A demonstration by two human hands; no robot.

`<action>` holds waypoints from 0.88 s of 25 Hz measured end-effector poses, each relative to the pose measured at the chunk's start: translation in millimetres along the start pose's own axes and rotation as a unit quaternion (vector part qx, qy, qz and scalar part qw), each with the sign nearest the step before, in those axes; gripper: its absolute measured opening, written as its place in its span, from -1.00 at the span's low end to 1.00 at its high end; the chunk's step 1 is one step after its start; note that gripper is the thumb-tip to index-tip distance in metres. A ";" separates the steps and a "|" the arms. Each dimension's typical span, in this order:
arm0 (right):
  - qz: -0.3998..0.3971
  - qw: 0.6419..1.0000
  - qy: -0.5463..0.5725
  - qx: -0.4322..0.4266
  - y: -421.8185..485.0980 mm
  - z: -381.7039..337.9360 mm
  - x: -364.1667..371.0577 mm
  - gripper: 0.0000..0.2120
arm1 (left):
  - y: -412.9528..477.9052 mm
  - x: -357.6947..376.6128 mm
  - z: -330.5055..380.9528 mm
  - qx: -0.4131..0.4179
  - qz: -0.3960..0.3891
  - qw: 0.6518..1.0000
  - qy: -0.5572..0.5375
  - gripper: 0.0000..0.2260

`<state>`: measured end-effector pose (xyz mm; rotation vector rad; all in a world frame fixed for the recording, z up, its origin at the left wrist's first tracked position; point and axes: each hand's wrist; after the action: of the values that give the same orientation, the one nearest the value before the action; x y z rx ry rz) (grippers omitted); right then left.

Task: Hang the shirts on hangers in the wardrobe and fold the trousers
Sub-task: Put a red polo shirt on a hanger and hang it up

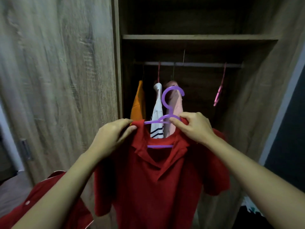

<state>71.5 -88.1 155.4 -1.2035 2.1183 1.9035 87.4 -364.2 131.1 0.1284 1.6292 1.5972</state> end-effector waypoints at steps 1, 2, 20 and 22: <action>-0.007 1.000 -0.003 -0.008 1.2 1.6 -1.0 -0.65 | 1.9 -3.4 -4.4 -0.010 -0.012 0.999 -0.030 -0.55; -0.011 1.000 -0.011 -0.009 3.1 5.8 -2.7 -0.60 | 2.4 -6.9 -9.2 -0.019 -0.006 0.999 -0.048 -0.56; -0.066 0.985 0.151 0.045 16.6 48.2 -25.2 -0.80 | 6.2 -36.4 -45.0 -0.114 0.016 0.986 -0.122 -0.94; -0.066 0.994 0.088 0.026 17.5 41.9 -30.2 -0.77 | 2.7 -32.7 -41.9 -0.124 0.053 0.982 -0.129 -0.91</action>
<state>64.1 -37.9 175.2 -1.5092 2.0946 1.7368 82.1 -415.9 142.4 0.2819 1.2327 1.7706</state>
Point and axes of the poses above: each hand's wrist, its own y-axis towards the middle knuckle, its own x-axis out of the palm, z = x × y, and after that the axes turned 13 degrees about z, right-handed
